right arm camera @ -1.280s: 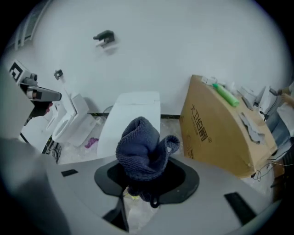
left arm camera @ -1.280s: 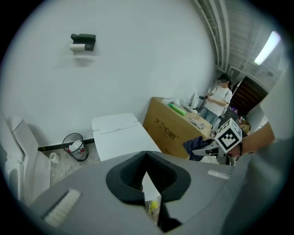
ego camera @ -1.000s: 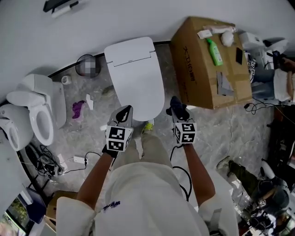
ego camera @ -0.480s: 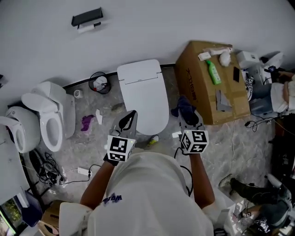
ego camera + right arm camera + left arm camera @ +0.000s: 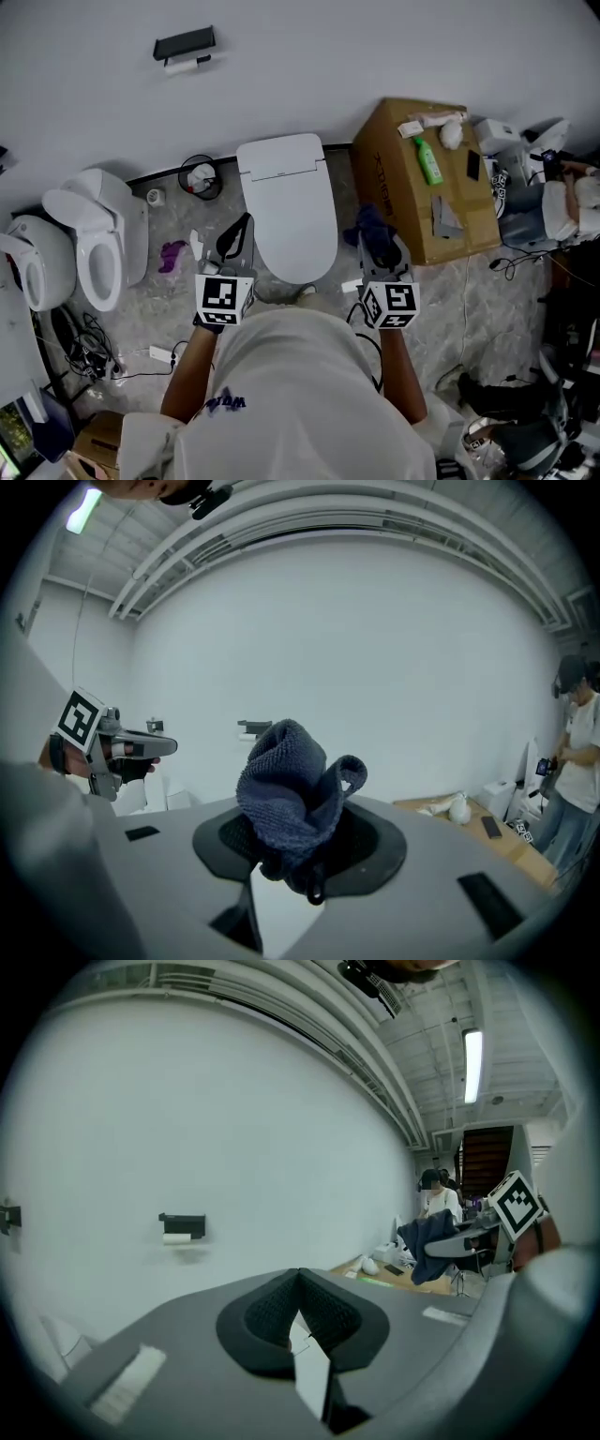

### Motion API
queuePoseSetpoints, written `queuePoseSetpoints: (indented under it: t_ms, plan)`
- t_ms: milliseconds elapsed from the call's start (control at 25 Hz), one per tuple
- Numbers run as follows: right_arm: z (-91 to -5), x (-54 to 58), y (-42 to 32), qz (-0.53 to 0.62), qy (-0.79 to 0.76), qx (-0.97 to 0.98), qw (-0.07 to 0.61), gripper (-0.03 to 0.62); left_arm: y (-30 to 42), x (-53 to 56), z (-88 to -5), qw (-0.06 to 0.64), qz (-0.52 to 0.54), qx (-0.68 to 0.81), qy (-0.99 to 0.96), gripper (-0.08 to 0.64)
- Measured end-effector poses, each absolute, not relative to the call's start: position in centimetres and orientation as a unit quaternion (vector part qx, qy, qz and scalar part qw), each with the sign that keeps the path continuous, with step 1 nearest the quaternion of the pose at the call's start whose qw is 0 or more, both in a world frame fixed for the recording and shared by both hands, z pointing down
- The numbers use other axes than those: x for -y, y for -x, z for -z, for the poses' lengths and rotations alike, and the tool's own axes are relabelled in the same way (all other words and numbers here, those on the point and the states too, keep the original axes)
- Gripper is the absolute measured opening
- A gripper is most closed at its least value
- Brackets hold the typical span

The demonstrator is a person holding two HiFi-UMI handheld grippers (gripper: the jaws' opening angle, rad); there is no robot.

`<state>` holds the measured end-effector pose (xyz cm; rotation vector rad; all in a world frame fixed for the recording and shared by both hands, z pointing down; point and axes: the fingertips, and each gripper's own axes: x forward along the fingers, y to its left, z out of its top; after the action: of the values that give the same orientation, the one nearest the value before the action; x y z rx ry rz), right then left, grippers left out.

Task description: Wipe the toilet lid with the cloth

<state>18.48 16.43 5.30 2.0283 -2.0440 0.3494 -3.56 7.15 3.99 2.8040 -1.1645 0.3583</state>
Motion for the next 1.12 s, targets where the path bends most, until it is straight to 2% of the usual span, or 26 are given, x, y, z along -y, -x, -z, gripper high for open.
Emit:
queuePoseSetpoints:
  t_ms: [1120]
  plan:
    - [-1.7, -13.6, -16.1, -0.074, -0.670, 0.730, 0.114, 0.152, 4.0, -6.2, -3.4, 0.037, -0.139, 0.377, -0.915, 0.000]
